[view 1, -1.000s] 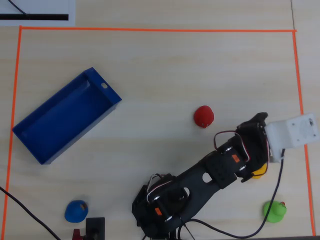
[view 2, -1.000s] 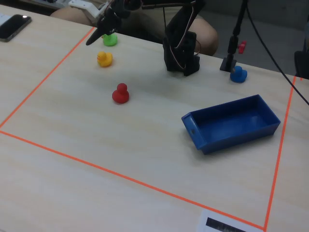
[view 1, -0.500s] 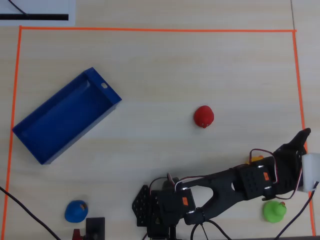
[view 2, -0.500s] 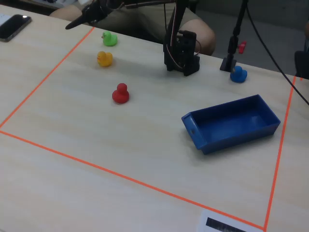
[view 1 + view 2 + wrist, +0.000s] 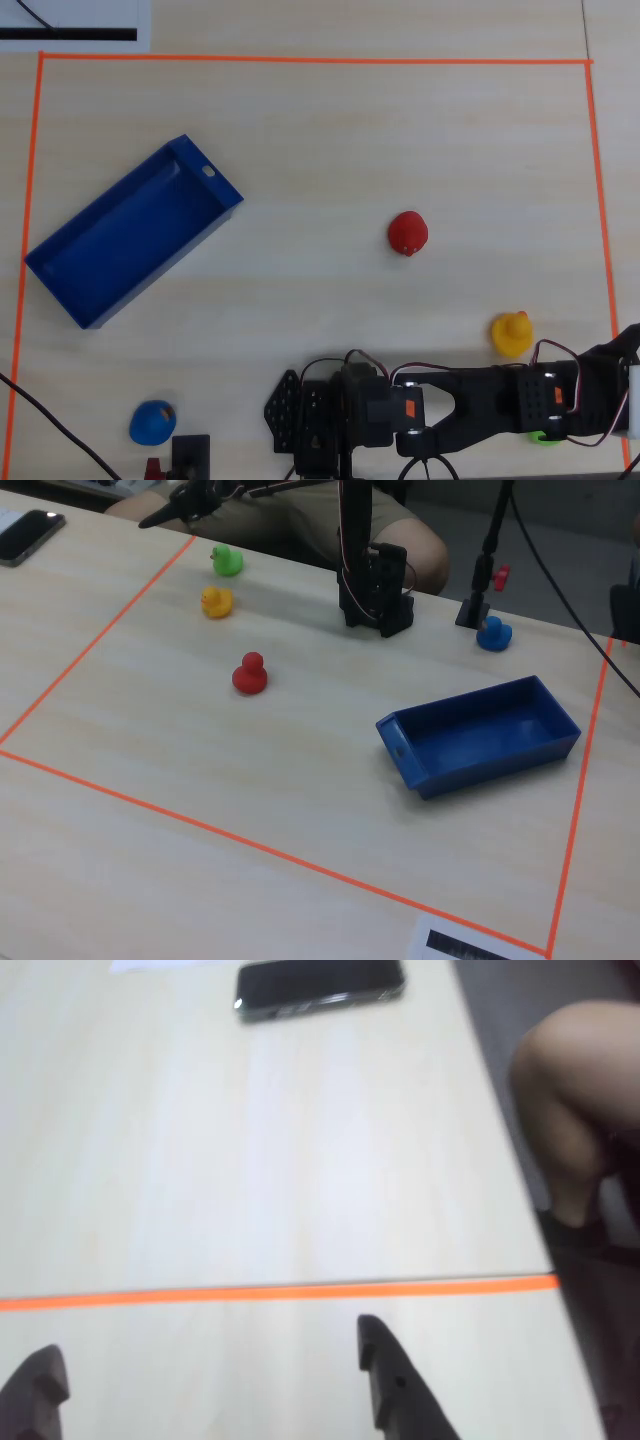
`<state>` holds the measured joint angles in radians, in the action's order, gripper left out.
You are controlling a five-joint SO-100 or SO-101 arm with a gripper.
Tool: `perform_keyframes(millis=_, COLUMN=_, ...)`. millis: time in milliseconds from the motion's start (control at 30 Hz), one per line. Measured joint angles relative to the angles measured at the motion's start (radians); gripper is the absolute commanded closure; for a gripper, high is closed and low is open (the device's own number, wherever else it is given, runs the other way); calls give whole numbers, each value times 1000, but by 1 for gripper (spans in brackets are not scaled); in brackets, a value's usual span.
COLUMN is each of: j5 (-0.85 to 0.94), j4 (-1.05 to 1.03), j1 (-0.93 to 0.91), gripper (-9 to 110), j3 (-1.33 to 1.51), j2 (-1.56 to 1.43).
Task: Grasp green duck and put it into box.
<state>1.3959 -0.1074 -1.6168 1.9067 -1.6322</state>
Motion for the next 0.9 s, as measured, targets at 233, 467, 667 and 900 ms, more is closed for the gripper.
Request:
perform_keyframes(millis=233, j5=14, j4=2, j1=-48, gripper=63, j3=25, j2=0)
perform_keyframes(millis=467, j5=52, j4=17, j1=-112, gripper=63, j3=170, j2=-32)
perform_keyframes(millis=667, j5=75, j4=46, j1=-160, gripper=62, j3=279, j2=-106)
perform_keyframes(millis=900, j5=80, j4=49, j1=-187, gripper=60, j3=350, j2=-183)
